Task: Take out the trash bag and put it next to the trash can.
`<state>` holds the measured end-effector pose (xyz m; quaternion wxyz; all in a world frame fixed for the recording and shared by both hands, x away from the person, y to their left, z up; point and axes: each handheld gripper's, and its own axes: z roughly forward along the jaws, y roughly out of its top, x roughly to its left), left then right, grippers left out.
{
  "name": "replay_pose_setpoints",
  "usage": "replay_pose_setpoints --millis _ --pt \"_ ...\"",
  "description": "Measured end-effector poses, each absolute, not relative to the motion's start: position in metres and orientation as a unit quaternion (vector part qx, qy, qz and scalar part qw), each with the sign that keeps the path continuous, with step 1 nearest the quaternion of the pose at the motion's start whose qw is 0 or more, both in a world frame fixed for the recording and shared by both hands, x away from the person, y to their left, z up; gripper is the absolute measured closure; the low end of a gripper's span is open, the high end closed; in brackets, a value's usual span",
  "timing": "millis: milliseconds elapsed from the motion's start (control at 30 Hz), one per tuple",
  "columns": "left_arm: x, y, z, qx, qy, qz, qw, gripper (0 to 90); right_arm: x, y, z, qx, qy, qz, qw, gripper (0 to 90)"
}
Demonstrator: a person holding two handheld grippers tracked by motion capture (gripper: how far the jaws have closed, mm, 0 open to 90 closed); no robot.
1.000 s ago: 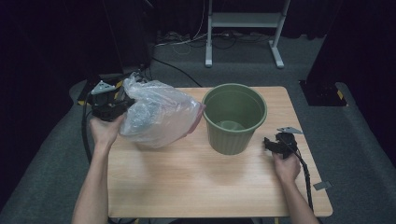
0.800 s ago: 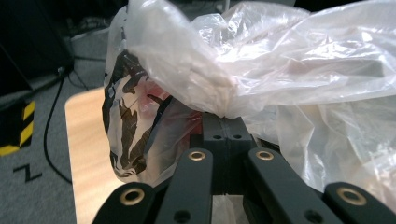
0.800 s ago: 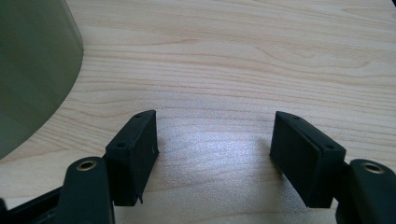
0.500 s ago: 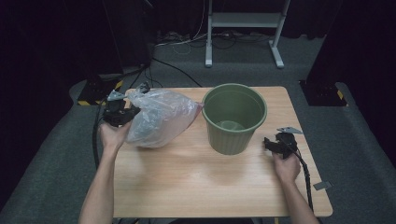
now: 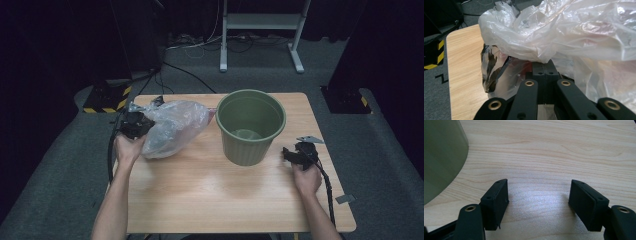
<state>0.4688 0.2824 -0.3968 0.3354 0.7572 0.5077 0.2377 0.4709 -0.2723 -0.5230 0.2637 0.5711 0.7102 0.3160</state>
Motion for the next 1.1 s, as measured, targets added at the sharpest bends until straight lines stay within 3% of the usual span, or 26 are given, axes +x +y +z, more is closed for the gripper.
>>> replay_pose_setpoints --millis 400,900,933,1100 --pt "0.476 0.273 -0.412 0.773 0.502 0.243 0.301 90.0 0.471 -0.272 -0.523 0.571 0.71 0.316 0.263 31.8" --pt "0.494 0.233 -0.422 0.761 0.49 0.224 0.362 89.3 0.471 -0.272 -0.523 0.571 0.71 0.316 0.264 31.8" --pt "0.495 0.231 -0.423 0.76 0.49 0.222 0.364 88.2 0.471 -0.272 -0.523 0.571 0.711 0.316 0.264 31.8" --pt "0.484 0.231 -0.433 0.738 0.512 0.226 0.377 56.1 0.471 -0.272 -0.523 0.571 0.711 0.316 0.264 31.8"
